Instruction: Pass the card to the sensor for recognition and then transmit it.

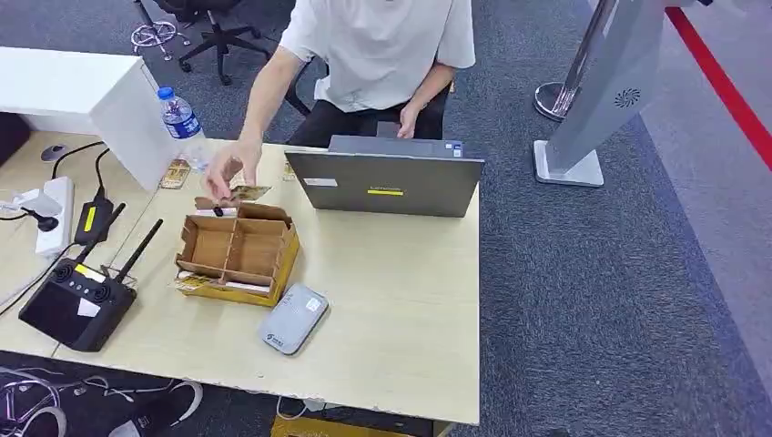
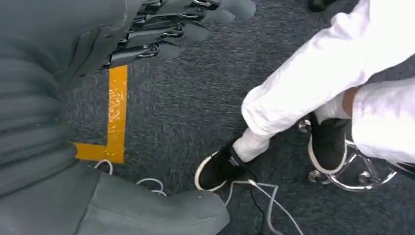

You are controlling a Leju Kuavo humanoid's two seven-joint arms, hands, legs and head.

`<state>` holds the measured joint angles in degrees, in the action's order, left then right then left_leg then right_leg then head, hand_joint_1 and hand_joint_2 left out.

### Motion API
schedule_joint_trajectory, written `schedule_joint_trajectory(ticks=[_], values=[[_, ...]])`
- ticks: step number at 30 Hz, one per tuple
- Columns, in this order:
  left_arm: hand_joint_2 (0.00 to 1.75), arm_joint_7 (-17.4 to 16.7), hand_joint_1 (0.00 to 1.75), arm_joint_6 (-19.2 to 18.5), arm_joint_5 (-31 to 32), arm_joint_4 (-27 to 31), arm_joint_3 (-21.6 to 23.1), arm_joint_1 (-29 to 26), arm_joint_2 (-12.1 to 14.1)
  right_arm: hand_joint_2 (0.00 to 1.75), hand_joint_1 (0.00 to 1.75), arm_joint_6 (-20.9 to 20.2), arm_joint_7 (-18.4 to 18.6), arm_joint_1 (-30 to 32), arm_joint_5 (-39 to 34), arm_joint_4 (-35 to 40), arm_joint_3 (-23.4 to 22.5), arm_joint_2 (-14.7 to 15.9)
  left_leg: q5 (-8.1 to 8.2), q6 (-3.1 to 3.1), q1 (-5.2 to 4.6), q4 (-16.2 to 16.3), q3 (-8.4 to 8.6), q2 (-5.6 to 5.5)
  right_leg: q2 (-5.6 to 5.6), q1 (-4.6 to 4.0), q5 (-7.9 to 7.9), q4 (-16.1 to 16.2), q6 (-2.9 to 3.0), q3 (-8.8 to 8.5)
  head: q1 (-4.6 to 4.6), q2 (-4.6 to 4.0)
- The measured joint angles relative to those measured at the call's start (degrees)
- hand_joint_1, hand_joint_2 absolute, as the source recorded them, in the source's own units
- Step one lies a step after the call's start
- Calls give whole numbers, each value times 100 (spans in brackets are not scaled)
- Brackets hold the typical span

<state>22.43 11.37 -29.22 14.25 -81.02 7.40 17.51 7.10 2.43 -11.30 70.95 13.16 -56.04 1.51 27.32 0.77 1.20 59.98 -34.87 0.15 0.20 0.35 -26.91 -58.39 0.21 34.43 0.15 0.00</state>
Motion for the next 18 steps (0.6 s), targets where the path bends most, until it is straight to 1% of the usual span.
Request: schedule_joint_trajectory(ticks=[1,2,3,4,5,7,8,9,10,12,14,15,18], values=[[175,-11,0,29,59,0,2,0,-13,175,0,0,0,0,0,0,0,0,0,0,0,0,1,0,0,0,0,0,0,0,0,0],[175,-97,0,156,283,0,48,-2,-39,175,0,0,0,0,0,0,2,0,0,0,0,0,1,0,0,0,0,0,0,0,-2,0],[175,-202,0,258,596,0,191,-7,-76,175,0,0,11,0,4,0,2,0,0,0,-1,0,1,0,0,0,0,0,0,0,2,0],[175,-339,0,225,994,-2,378,-25,-150,175,0,0,28,1,15,-2,4,0,0,0,-1,0,1,-1,-1,0,0,1,0,0,2,0],[175,-462,0,119,1359,-4,569,-30,-253,175,0,2,48,2,54,-2,11,0,-2,-3,-2,0,1,-4,-4,1,0,2,-1,-1,2,0],[175,-775,0,-224,2107,-39,1172,-54,-506,175,0,2,85,1,129,-4,61,0,-2,-3,-10,0,0,-9,-11,3,0,2,-3,-5,7,0],[175,-908,0,-403,2405,-61,1450,-60,-653,175,0,0,111,1,161,-7,92,-2,-2,-4,-11,0,0,-10,-12,4,0,3,-4,-7,4,0],[175,-1070,0,-628,2769,-102,1801,-66,-860,175,0,-2,127,-1,223,-17,144,-11,-1,-6,-11,0,0,-10,-12,4,2,4,-7,-10,0,0],[175,-1169,0,-756,3028,-120,2090,-81,-984,175,0,-2,147,-4,238,-17,177,-13,0,-7,-15,0,1,-11,-13,7,2,5,-8,-11,-9,0],[175,-1294,0,-818,3369,-175,2565,-101,-1255,175,0,-7,162,-5,271,-20,256,-28,2,-11,-13,0,6,-5,-9,6,4,9,-10,-14,-7,0],[175,-1344,0,-844,3440,-186,3061,-167,-1419,175,0,-11,162,41,87,-15,446,-35,5,-15,-12,1,10,-3,-7,7,5,14,-12,-16,-17,0],[0,-1364,0,-846,3445,-186,3264,-204,-1458,175,0,-24,162,75,-38,-11,556,-35,7,-17,-13,1,11,-4,-7,7,5,14,-13,-16,-15,0],[0,-1440,0,-863,3436,-186,3795,-319,-1556,175,0,-76,151,177,-519,-2,869,-35,8,-17,-11,1,10,-6,-8,7,-1,13,-11,-15,-11,0]])
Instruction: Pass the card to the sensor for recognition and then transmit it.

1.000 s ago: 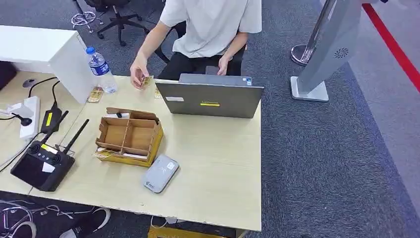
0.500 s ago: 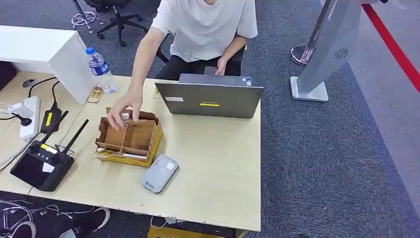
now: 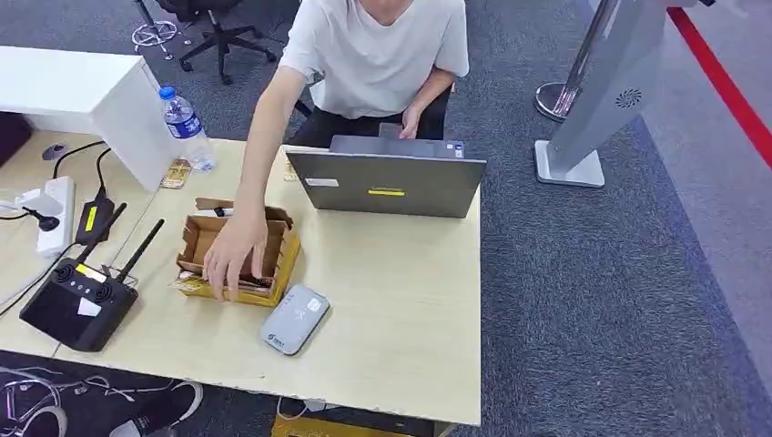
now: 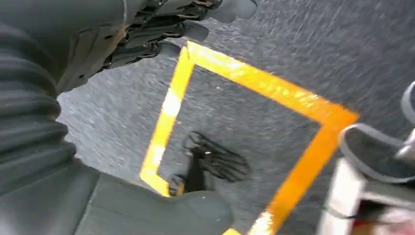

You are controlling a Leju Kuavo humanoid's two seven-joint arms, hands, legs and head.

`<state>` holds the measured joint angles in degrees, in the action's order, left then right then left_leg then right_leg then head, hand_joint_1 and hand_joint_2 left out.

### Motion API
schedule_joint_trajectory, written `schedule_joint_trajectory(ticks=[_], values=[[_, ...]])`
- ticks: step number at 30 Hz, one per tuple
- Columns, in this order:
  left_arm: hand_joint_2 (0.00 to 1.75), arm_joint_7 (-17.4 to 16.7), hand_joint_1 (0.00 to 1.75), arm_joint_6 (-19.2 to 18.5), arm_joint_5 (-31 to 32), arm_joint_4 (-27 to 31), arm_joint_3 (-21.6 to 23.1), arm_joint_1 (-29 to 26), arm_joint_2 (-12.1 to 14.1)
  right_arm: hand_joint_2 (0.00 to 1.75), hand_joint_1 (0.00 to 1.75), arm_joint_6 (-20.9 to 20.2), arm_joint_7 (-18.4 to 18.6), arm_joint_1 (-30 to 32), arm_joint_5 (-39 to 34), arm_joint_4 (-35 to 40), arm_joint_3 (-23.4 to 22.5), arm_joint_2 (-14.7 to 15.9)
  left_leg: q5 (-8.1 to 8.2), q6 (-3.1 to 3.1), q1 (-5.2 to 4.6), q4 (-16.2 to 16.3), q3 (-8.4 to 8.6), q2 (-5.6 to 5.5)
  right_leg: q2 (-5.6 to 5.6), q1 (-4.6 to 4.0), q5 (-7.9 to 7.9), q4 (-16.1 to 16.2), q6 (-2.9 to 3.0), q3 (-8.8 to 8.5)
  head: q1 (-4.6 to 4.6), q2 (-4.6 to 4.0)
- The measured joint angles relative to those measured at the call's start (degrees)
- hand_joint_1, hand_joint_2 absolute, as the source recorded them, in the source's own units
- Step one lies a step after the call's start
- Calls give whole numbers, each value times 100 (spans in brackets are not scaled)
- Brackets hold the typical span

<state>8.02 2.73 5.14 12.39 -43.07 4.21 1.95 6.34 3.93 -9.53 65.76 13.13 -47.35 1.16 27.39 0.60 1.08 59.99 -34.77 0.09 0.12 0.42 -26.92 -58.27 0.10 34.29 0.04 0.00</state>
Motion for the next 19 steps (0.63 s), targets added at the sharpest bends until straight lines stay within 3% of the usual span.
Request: schedule_joint_trajectory(ticks=[2,3,19], values=[[0,-31,0,-11,-20,0,300,-62,-52,175,0,-31,-37,74,-323,31,214,0,2,-2,2,0,0,-1,0,-2,-4,-1,-1,0,4,0],[0,-46,0,-17,-37,2,424,-91,-68,0,0,-40,-42,112,-463,44,324,0,4,0,4,-1,0,-1,0,-2,-7,-1,-2,0,2,0],[0,-354,0,-107,-232,241,2074,-575,-151,0,0,-291,-181,821,-3075,374,2124,-4,8,-4,4,-2,0,-1,-1,-5,-10,0,-2,-1,4,0]])
